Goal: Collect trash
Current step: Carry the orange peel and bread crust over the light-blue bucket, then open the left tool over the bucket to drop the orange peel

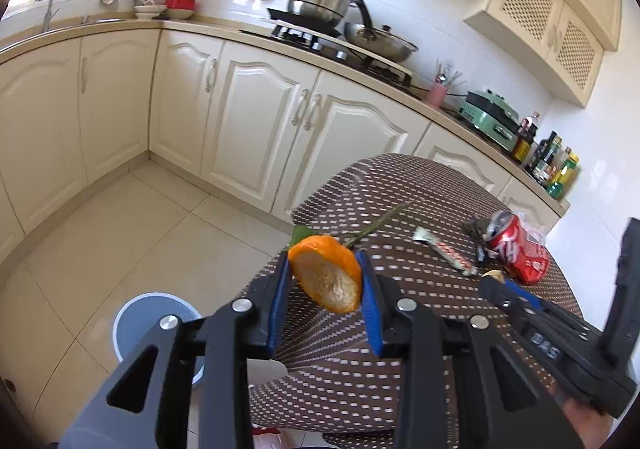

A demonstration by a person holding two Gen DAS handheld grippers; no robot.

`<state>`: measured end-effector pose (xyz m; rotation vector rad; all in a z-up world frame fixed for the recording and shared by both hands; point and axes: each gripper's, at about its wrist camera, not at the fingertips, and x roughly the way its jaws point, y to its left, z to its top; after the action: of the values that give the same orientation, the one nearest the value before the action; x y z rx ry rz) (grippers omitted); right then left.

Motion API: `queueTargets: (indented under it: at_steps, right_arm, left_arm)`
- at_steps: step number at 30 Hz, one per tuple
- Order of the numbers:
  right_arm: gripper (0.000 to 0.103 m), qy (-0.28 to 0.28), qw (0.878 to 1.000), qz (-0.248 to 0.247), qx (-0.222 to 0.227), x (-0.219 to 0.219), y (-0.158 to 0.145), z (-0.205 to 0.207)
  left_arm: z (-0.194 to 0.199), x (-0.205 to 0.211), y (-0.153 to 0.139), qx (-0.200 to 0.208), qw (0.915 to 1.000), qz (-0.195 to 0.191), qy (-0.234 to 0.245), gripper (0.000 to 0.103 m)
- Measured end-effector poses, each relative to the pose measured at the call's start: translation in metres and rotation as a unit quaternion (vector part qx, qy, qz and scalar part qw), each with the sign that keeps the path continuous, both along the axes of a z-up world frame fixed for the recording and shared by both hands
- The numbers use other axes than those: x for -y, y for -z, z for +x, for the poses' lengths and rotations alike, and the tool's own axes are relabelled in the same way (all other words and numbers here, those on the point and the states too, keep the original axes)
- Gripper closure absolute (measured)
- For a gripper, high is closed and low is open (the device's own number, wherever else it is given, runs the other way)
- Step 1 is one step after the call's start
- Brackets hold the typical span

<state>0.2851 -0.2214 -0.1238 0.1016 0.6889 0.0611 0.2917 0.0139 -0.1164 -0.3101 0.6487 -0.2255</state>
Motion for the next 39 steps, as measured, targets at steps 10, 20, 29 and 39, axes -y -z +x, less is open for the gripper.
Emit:
queueTargets:
  at_steps: [10, 20, 29, 39]
  right_arm:
    - [0.077, -0.144, 0.989, 0.017, -0.018, -0.126, 0.032, 0.024]
    - [0.077, -0.209, 0.973, 0.023, -0.099, -0.229, 0.121, 0.072]
    - [0.077, -0.206, 0.969, 0.023, -0.133, -0.262, 0.174, 0.110]
    - [0.077, -0.199, 0.967, 0.026, -0.155, -0.269, 0.196, 0.129]
  left_arm:
    - [0.008, -0.087, 0.042, -0.045, 0.9968, 0.007, -0.066, 0.071]
    - [0.045, -0.174, 0.137, -0.154, 0.9802, 0.002, -0.125, 0.071]
    - [0.081, -0.201, 0.203, -0.204, 0.9700, -0.019, -0.132, 0.068]
    - [0.081, -0.212, 0.216, -0.211, 0.9675, -0.026, -0.137, 0.058]
